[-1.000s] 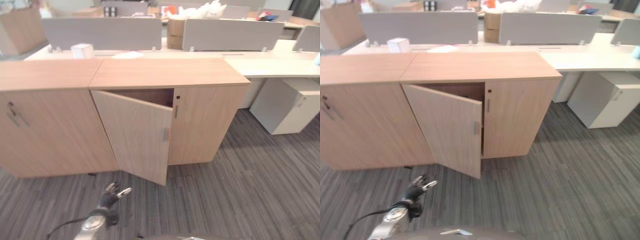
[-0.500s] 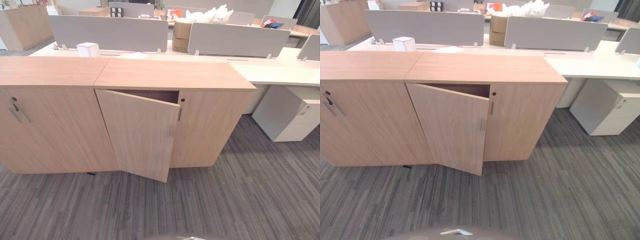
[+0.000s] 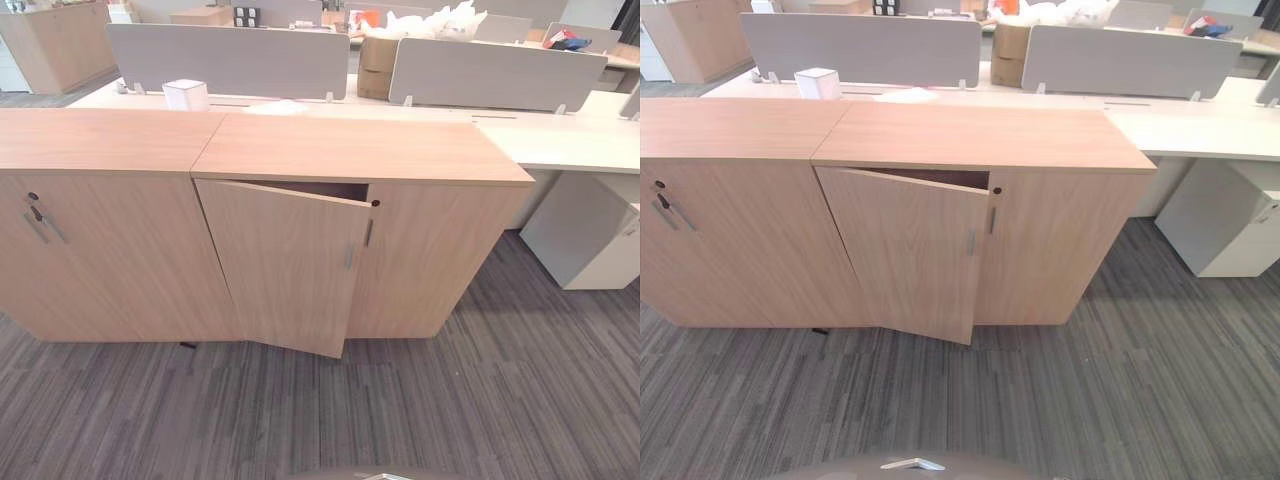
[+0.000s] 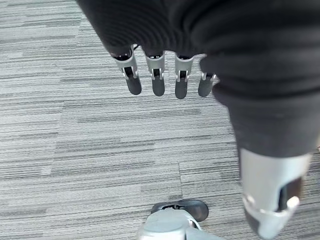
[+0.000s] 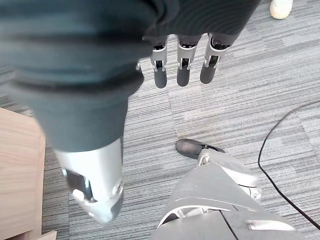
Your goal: Put the empty folder in the office cabinet
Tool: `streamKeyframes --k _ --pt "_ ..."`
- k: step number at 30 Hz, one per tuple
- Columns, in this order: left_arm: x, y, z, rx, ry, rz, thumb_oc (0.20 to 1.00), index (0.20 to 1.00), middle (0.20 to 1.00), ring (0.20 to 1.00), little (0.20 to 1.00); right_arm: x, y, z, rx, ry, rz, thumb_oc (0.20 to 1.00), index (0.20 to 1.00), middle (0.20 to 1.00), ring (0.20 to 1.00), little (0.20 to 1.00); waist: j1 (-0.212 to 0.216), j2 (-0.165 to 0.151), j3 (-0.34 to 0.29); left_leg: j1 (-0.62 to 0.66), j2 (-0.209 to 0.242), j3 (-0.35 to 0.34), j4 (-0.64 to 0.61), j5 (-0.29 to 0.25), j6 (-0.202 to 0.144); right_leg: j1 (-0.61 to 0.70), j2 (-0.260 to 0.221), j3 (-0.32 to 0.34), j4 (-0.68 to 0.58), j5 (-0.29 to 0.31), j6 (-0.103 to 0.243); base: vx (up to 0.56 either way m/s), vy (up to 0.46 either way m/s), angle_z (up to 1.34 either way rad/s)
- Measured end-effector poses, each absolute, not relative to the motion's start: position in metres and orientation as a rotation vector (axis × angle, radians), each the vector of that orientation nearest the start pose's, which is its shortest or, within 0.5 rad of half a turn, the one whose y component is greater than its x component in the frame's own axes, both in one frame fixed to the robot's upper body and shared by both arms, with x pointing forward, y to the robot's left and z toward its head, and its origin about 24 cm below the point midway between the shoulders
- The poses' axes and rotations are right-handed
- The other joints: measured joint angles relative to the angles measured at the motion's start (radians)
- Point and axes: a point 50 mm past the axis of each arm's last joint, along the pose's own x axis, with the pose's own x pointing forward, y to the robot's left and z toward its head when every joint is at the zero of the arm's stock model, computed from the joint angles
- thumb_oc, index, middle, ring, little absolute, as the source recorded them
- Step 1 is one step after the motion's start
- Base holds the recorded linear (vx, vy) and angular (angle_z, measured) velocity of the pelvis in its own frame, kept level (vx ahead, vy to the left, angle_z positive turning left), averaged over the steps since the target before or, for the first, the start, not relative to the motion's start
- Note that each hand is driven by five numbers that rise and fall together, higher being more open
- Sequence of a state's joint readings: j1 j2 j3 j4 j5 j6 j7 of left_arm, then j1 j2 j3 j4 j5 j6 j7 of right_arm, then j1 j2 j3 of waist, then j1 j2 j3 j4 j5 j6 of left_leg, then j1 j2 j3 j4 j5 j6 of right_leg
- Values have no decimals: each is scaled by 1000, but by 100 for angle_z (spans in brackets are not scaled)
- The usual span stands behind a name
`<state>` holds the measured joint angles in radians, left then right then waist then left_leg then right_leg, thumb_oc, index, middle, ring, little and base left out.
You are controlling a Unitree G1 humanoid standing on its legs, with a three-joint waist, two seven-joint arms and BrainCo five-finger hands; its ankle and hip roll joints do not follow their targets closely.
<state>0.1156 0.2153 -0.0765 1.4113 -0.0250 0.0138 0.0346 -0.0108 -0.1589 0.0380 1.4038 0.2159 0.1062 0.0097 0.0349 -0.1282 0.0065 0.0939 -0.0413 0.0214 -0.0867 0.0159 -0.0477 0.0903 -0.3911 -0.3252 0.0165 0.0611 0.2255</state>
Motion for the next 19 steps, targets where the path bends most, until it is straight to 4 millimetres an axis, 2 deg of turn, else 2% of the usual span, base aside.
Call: streamKeyframes --k 19 --pt "3 237 -172 242 1497 157 1000 1000 1000 1000 1000 49 -211 -175 36 1464 -220 1000 1000 1000 1000 1000 -10 9 33 0 -1 -3 5 5 1 16 1 -14 -16 0 7 -1 1 1"
